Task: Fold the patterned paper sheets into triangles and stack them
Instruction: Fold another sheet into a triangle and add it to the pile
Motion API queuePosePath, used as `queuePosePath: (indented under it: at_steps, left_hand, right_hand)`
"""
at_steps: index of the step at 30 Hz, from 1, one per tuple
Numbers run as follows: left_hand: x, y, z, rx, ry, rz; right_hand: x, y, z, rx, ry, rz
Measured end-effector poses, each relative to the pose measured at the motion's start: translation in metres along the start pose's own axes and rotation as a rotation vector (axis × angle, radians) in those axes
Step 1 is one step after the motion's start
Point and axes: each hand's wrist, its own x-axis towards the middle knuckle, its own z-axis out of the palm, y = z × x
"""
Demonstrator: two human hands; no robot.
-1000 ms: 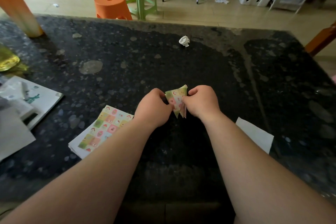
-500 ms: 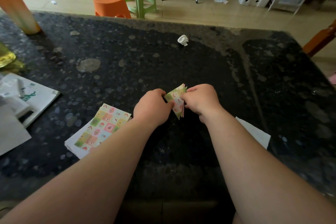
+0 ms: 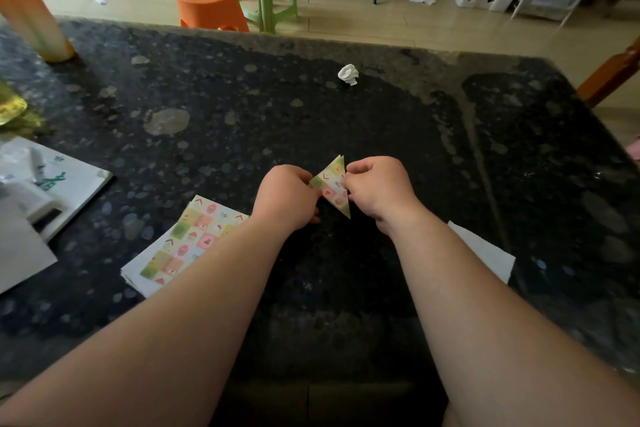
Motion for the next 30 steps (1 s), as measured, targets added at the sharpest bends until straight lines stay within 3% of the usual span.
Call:
queuePosePath:
  at_steps: [9, 14, 19, 24, 30]
  left_hand:
    - [-0.001, 0.004, -0.016, 0.067, 0.033, 0.035]
    - [-0.02, -0.004, -0.065, 0.128, 0.157, 0.12]
    - [-0.051, -0.04, -0.12, 0.293, 0.174, 0.048]
    - [-0.07, -0.083, -0.149, 0.525, 0.15, -0.042]
    - [-0.073, -0.103, -0.155, 0.612, 0.091, -0.116]
  right_hand:
    - [0.001, 0.002, -0.012, -0.07, 0.044, -0.03]
    - [-0.008, 0.002, -0.018, -0.189, 0.029, -0.105]
    - [-0.033, -0.002, -0.01, -0.295, -0.029, -0.217]
    - [-0.072, -0.015, 0.029, -0.269, -0.258, -0.208]
    - [-0.101, -0.023, 0.081, 0.113, -0.476, 0.033]
